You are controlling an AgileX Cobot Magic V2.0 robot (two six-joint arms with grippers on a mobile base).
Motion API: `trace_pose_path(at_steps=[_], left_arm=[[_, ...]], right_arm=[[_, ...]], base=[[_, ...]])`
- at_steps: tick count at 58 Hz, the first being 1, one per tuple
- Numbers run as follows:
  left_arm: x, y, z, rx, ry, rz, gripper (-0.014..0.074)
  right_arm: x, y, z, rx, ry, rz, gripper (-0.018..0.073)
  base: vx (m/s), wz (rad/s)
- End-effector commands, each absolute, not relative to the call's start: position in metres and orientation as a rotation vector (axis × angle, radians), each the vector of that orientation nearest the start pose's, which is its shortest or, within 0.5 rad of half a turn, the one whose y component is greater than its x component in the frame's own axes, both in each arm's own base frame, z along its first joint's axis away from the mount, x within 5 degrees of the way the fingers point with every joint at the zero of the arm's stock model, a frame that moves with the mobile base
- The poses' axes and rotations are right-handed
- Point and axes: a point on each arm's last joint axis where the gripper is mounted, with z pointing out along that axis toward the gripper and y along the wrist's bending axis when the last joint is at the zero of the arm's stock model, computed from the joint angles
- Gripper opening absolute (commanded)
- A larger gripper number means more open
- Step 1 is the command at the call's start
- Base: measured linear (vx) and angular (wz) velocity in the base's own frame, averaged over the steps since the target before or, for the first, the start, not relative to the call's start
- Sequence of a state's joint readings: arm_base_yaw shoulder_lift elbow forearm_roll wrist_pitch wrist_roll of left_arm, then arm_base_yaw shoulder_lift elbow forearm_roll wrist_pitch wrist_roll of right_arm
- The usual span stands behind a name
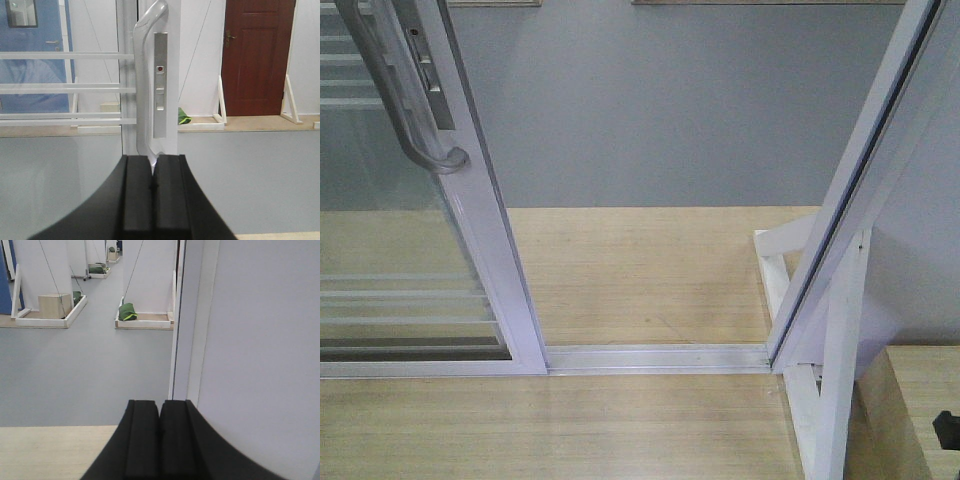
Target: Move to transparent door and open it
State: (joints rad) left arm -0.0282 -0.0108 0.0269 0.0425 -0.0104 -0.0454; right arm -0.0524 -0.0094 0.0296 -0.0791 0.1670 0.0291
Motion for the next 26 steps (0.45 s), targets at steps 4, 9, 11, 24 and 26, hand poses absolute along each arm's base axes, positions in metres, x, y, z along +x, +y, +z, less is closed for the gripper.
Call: trace_pose_path(at_steps=[4, 9, 11, 24, 26], left_arm=[[0.056, -0.0021, 0.2029, 0.012, 1.429, -0.046, -0.0006], [0.056, -0.0021, 0.2029, 0.012, 1.429, -0.046, -0.0006], [0.056, -0.0021, 0.2029, 0.012, 1.429, -0.046, -0.0006], [0.056, -0.0021, 0.2029, 0.012, 1.429, -0.046, -0.0006], [0.056, -0.0021, 0.2029, 0.012, 1.429, -0.046, -0.0006]], right_arm=[[0.0563, -0.0038, 0.1927, 0.008, 1.582, -0.091, -0.0008], [0.0563, -0.0038, 0.1927, 0.008, 1.582, -0.091, -0.0008], [0.0563, -0.0038, 0.1927, 0.008, 1.582, -0.091, -0.0008], [0.0563, -0.0038, 0.1927, 0.008, 1.582, -0.091, -0.0008], [0.0563, -0.0038, 0.1927, 0.008, 1.582, -0.091, -0.0008]], base=[[0.0, 0.0], [0.0, 0.0], [0.0, 0.0], [0.0, 0.0], [0.0, 0.0]])
